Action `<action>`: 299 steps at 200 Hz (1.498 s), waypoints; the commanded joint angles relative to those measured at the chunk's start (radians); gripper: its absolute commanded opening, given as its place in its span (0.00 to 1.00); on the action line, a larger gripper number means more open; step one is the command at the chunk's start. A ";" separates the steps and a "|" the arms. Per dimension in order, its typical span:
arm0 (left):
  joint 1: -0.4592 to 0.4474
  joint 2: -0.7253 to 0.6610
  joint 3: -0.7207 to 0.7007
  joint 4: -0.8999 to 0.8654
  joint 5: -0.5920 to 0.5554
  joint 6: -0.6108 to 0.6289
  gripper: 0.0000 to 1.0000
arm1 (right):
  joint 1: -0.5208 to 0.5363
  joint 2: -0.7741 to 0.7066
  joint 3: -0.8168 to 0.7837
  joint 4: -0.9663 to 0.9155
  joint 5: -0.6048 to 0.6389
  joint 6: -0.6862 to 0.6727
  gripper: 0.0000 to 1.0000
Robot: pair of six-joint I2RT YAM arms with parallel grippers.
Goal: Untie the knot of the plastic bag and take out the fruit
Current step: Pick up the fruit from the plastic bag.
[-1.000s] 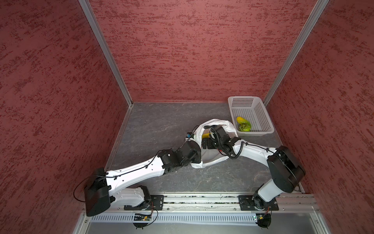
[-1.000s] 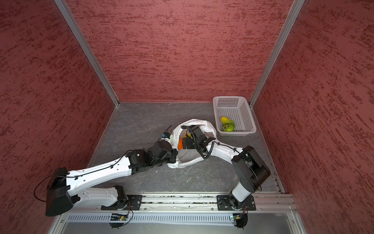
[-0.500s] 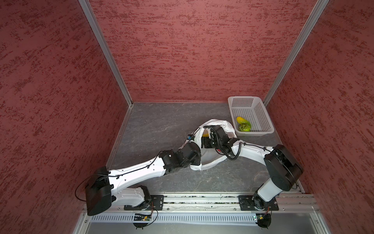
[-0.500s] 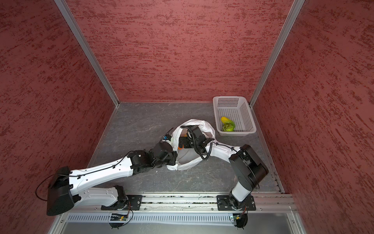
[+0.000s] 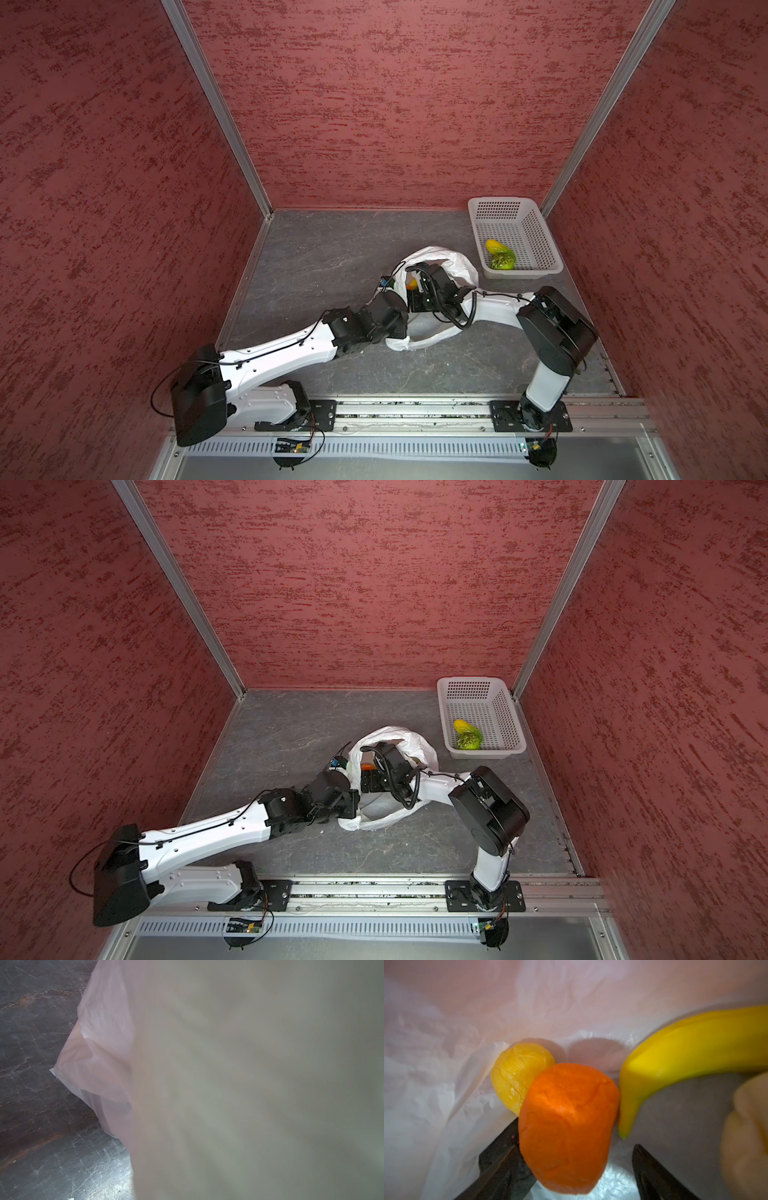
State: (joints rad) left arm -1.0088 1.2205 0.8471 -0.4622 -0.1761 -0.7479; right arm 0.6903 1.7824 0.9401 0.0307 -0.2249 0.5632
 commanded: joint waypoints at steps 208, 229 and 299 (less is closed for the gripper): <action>0.070 0.040 0.076 0.001 0.010 -0.013 0.00 | 0.046 -0.348 0.002 -0.354 -0.015 -0.115 0.38; 0.076 0.043 0.078 -0.008 0.005 -0.015 0.00 | 0.062 -0.409 0.021 -0.417 0.011 -0.117 0.38; 0.088 0.040 0.051 -0.004 0.006 -0.030 0.00 | 0.067 -0.560 0.184 -0.623 0.026 -0.084 0.38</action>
State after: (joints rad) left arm -0.9257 1.2522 0.9024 -0.4637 -0.1619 -0.7704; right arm 0.7555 1.2724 1.0496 -0.5007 -0.2222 0.4641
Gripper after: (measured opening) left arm 0.050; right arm 0.473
